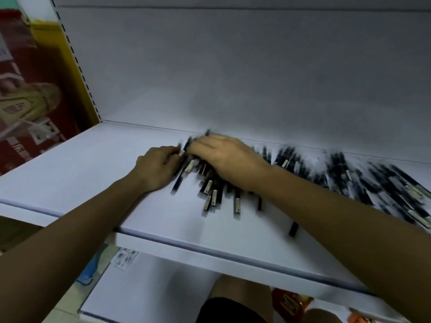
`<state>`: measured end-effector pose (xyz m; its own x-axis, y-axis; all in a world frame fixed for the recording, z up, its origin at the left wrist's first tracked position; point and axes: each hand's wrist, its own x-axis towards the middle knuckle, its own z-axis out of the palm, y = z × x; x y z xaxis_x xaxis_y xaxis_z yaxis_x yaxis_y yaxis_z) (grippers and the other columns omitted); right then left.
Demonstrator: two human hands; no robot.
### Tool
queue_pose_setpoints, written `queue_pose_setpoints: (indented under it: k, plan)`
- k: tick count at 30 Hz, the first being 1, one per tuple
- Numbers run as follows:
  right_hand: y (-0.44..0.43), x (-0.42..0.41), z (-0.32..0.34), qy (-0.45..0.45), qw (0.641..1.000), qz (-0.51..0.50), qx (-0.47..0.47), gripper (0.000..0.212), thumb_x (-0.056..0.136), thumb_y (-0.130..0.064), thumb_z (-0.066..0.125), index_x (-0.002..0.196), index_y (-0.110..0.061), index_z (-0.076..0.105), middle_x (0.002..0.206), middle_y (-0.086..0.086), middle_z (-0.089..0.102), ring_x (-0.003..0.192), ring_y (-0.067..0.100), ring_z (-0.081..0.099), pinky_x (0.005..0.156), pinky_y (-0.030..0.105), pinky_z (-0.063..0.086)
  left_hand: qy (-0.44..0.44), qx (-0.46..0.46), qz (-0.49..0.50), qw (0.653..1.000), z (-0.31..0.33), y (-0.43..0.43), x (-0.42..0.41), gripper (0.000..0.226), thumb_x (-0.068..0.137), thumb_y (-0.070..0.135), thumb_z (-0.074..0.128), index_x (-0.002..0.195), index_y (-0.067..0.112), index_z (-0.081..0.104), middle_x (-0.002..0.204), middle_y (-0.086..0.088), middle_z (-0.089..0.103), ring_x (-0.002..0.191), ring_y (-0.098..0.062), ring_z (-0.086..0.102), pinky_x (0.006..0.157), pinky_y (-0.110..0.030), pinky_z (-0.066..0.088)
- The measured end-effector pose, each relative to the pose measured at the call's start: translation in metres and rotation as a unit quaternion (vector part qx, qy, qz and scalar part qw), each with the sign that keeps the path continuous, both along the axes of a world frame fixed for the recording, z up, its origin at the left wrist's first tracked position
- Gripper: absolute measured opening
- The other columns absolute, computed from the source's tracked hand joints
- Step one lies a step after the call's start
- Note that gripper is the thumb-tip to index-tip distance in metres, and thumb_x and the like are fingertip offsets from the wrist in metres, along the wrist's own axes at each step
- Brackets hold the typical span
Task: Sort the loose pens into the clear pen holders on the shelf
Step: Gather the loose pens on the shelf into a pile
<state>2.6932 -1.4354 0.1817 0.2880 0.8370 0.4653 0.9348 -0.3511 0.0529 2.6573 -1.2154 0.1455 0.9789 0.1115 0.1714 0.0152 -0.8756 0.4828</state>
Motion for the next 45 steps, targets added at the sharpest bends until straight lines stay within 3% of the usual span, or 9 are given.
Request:
queue_pose_setpoints:
  k: [3, 6, 11, 15, 19, 23, 31, 40, 45]
  plan:
    - [-0.021, 0.022, 0.002, 0.038, 0.994, -0.086, -0.062, 0.056, 0.089, 0.011, 0.055, 0.138, -0.014, 0.057, 0.135, 0.011, 0.063, 0.12, 0.032, 0.059, 0.1, 0.042, 0.048, 0.035, 0.0, 0.005, 0.999, 0.0, -0.007, 0.011, 0.048, 0.097, 0.055, 0.028, 0.136, 0.039, 0.051, 0.135, 0.007, 0.06, 0.129, -0.024, 0.05, 0.104, -0.048, 0.032]
    - [-0.028, 0.032, -0.001, 0.073, 0.986, -0.118, -0.094, 0.059, 0.087, 0.013, 0.055, 0.138, -0.018, 0.057, 0.137, 0.008, 0.062, 0.123, 0.03, 0.058, 0.102, 0.039, 0.047, 0.041, -0.014, 0.014, 0.999, -0.003, -0.017, 0.022, 0.041, 0.104, 0.048, 0.025, 0.133, 0.037, 0.052, 0.132, 0.009, 0.057, 0.129, -0.019, 0.046, 0.091, -0.042, 0.021]
    - [-0.048, 0.036, -0.003, 0.11, 0.981, -0.148, -0.063, 0.075, 0.081, 0.018, 0.051, 0.141, -0.026, 0.053, 0.145, 0.001, 0.058, 0.131, 0.025, 0.056, 0.106, 0.044, 0.049, 0.05, -0.02, 0.007, 0.999, -0.008, -0.021, 0.03, 0.05, 0.098, 0.062, 0.025, 0.14, 0.042, 0.042, 0.137, 0.0, 0.05, 0.137, -0.018, 0.034, 0.106, -0.051, 0.024]
    - [-0.104, 0.038, -0.007, 0.145, 0.959, -0.244, -0.026, 0.032, 0.1, -0.022, 0.047, 0.131, -0.024, 0.056, 0.133, 0.007, 0.062, 0.119, 0.033, 0.058, 0.099, 0.045, 0.049, 0.025, -0.102, 0.028, 0.994, -0.004, -0.039, 0.035, 0.064, 0.077, 0.088, 0.037, 0.127, 0.049, 0.052, 0.129, -0.002, 0.041, 0.129, -0.032, 0.045, 0.116, -0.051, 0.029]
    - [-0.18, 0.021, -0.009, 0.214, 0.879, -0.418, -0.082, 0.064, 0.092, -0.073, 0.023, 0.145, -0.04, 0.039, 0.152, 0.009, 0.045, 0.141, 0.038, 0.039, 0.116, 0.053, 0.032, 0.029, -0.119, -0.007, 0.992, -0.007, -0.058, 0.048, 0.086, 0.065, 0.097, 0.043, 0.134, 0.046, 0.049, 0.138, -0.009, 0.045, 0.13, -0.03, 0.048, 0.115, -0.045, 0.036]
    - [-0.204, 0.001, -0.031, 0.281, 0.827, -0.47, -0.128, 0.086, 0.083, -0.088, 0.009, 0.158, -0.046, 0.007, 0.17, 0.006, 0.014, 0.156, 0.039, 0.009, 0.124, 0.057, 0.009, 0.048, -0.056, -0.026, 0.997, -0.009, -0.077, 0.056, 0.101, 0.058, 0.099, 0.047, 0.144, 0.046, 0.039, 0.148, -0.012, 0.042, 0.131, -0.034, 0.049, 0.113, -0.047, 0.038]
    - [-0.184, 0.001, -0.038, 0.271, 0.835, -0.472, -0.078, 0.067, 0.102, -0.065, 0.019, 0.162, -0.04, 0.003, 0.172, 0.006, 0.003, 0.156, 0.041, -0.001, 0.124, 0.055, -0.004, 0.033, -0.054, -0.069, 0.996, -0.007, -0.136, 0.052, 0.086, 0.072, 0.082, 0.059, 0.146, 0.044, 0.038, 0.149, -0.011, 0.037, 0.131, -0.033, 0.047, 0.11, -0.043, 0.038]
    - [-0.188, 0.006, -0.032, 0.297, 0.836, -0.458, -0.06, 0.068, 0.104, -0.06, 0.024, 0.163, -0.032, 0.005, 0.171, 0.007, 0.008, 0.156, 0.039, 0.005, 0.126, 0.052, 0.002, 0.029, -0.066, -0.08, 0.994, -0.015, -0.172, 0.067, 0.094, 0.065, 0.09, 0.048, 0.145, 0.041, 0.042, 0.151, -0.008, 0.041, 0.132, -0.029, 0.049, 0.112, -0.043, 0.039]
    - [-0.214, -0.003, -0.009, 0.204, 0.871, -0.445, 0.036, 0.054, 0.104, -0.048, 0.041, 0.151, -0.02, 0.04, 0.156, 0.012, 0.042, 0.138, 0.036, 0.045, 0.116, 0.047, 0.038, 0.018, -0.071, -0.09, 0.993, -0.018, -0.173, 0.07, 0.088, 0.07, 0.088, 0.047, 0.144, 0.041, 0.042, 0.15, -0.008, 0.044, 0.133, -0.028, 0.049, 0.11, -0.046, 0.04]
